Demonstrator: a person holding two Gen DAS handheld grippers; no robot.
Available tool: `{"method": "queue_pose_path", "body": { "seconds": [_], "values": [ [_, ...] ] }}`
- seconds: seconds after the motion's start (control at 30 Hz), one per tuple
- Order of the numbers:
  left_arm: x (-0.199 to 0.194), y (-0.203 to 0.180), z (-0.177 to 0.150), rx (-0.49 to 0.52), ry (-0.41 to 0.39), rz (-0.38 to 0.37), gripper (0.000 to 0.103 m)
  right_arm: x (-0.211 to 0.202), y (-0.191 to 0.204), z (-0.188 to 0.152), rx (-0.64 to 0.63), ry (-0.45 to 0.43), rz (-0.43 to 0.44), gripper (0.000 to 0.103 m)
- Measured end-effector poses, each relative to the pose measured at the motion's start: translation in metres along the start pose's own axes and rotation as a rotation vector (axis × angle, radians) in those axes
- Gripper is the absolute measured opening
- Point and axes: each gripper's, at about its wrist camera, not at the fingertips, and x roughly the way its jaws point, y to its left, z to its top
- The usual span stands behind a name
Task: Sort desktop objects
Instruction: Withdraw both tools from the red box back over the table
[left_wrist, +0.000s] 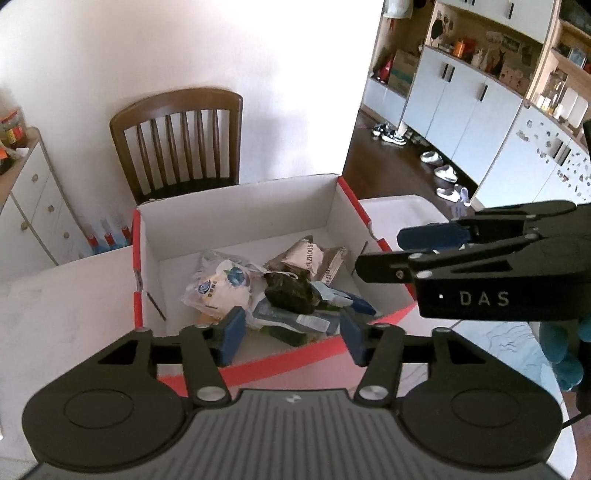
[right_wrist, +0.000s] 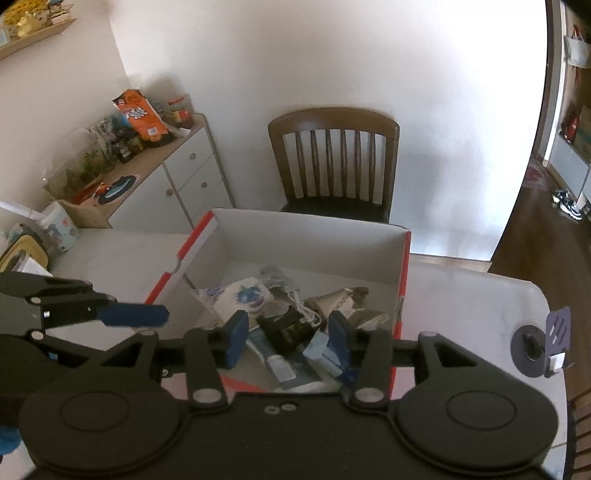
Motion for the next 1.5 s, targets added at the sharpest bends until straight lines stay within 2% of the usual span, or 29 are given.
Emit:
{"method": "queue_pose_path", "body": {
  "seconds": [0.27,0.5,0.83,1.0,1.2,1.5],
  "values": [
    [-0.028,0.001,-0.016,-0.004,-0.017,0.018,0.064,-0.027,0.011,-0.015,-0.001,-0.014,0.003,0.053],
    [-0.047,-0.002,-0.035,0.001,-0.02,0.021,0.071,-0.05,0.022,-0.032,0.003,-0.026,0.008,0.061],
    [-0.073,-0.006,-0.071,0.018,-0.023,0.011,0.085,-0.075,0.038,-0.064,0.013,-0.022,0.02,0.063],
    [-0.084,-0.005,-0.089,0.022,-0.023,0.008,0.086,-0.088,0.046,-0.081,0.014,-0.03,0.041,0.064],
    [-0.095,0.002,-0.113,0.011,-0.029,0.011,0.098,-0.097,0.058,-0.103,0.001,-0.039,0.035,0.066],
    [-0.104,0.023,-0.146,-0.034,-0.021,0.015,0.099,-0.106,0.085,-0.144,-0.018,-0.031,0.07,0.067]
  ]
}}
